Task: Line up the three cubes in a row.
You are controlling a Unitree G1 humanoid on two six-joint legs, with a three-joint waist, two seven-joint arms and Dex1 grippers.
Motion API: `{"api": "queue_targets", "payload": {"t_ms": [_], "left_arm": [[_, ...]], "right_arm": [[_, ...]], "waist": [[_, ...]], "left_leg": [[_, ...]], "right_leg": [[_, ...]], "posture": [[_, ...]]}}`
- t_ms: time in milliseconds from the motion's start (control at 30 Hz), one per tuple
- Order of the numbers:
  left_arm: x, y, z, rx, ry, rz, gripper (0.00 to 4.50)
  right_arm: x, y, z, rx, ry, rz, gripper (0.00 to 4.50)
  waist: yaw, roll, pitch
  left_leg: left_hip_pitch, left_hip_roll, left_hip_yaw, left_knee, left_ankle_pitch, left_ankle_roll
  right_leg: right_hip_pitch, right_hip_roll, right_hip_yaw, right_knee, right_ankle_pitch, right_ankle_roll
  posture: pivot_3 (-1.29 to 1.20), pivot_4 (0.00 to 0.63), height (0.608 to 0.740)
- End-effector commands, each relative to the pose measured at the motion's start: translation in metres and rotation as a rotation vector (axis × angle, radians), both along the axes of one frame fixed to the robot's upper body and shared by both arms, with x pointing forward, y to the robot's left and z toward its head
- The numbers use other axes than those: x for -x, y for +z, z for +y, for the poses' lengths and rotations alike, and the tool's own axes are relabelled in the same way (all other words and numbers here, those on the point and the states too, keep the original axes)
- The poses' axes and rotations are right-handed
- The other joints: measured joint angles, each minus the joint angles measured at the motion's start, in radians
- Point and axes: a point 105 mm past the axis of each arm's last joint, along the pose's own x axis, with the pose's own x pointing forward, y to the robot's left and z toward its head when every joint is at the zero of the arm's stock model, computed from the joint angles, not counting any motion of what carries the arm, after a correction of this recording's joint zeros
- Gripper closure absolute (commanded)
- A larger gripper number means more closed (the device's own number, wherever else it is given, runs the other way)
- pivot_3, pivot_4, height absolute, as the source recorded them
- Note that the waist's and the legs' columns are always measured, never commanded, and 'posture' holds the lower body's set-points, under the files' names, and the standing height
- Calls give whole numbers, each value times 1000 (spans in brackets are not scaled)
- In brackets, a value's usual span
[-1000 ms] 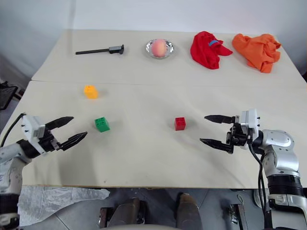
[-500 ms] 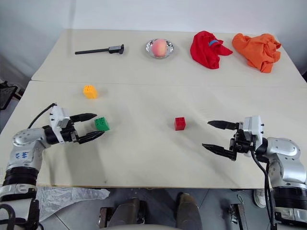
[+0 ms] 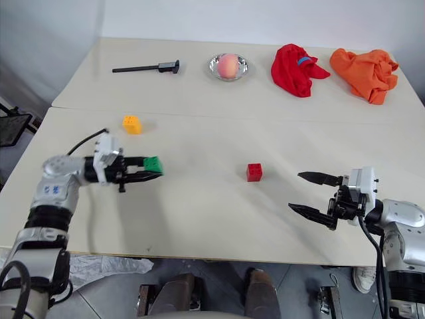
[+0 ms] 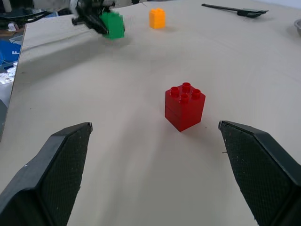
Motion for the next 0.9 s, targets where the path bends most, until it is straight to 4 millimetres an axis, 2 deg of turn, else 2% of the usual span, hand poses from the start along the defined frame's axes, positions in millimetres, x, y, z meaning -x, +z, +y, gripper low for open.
{"api": "queue_targets", "payload": {"t_ms": [33, 167, 233, 367, 733, 767, 900], "left_arm": [[0, 2, -38, -64, -152, -36, 2995], [-9, -9, -91, -108, -249, -28, 2995], [-13, -21, -104, -181, -245, -41, 2995], [-25, -26, -111, -182, -158, -57, 2995], [-23, -36, -107, -171, -165, 8, 2995], [-23, -35, -107, -171, -164, 7, 2277], [-26, -24, -104, -93, -144, 0, 1058]], "right_arm": [[6, 14, -2, -14, -14, -49, 0], [15, 12, 2, -17, -21, -59, 0], [21, 11, 2, -19, -31, -58, 0], [26, 9, 1, -31, -68, -59, 0], [29, 3, 5, -44, -88, -58, 0], [29, 2, 6, -43, -85, -58, 0], [26, 1, 11, -50, -61, -55, 0]], "waist": [[-1, 0, 0], [-6, -1, 0], [-8, -1, 1], [-16, -2, 1], [-4, -2, 1], [-5, -2, 1], [-6, -2, 1]], "left_leg": [[0, 0, 0, 1, 0, 0], [0, 0, 0, 0, -1, 1], [0, 0, 0, 0, -1, 1], [1, 0, 1, 0, -1, 1], [0, 0, 0, 1, -1, 2], [0, 0, 0, 1, -1, 2], [0, 0, 0, 1, -1, 2]], "right_leg": [[1, 0, -1, -1, 0, 0], [1, 1, 0, -1, 0, 1], [1, 1, 0, -1, 0, 1], [0, 1, 1, -1, 0, 1], [0, 0, 0, -1, 0, 1], [0, 0, 0, -1, 0, 1], [0, 0, 0, -1, 0, 1]], "posture": [[0, 150, 740], [0, 150, 740], [0, 150, 740], [0, 150, 740], [0, 150, 740], [0, 150, 740], [0, 150, 740]]}}
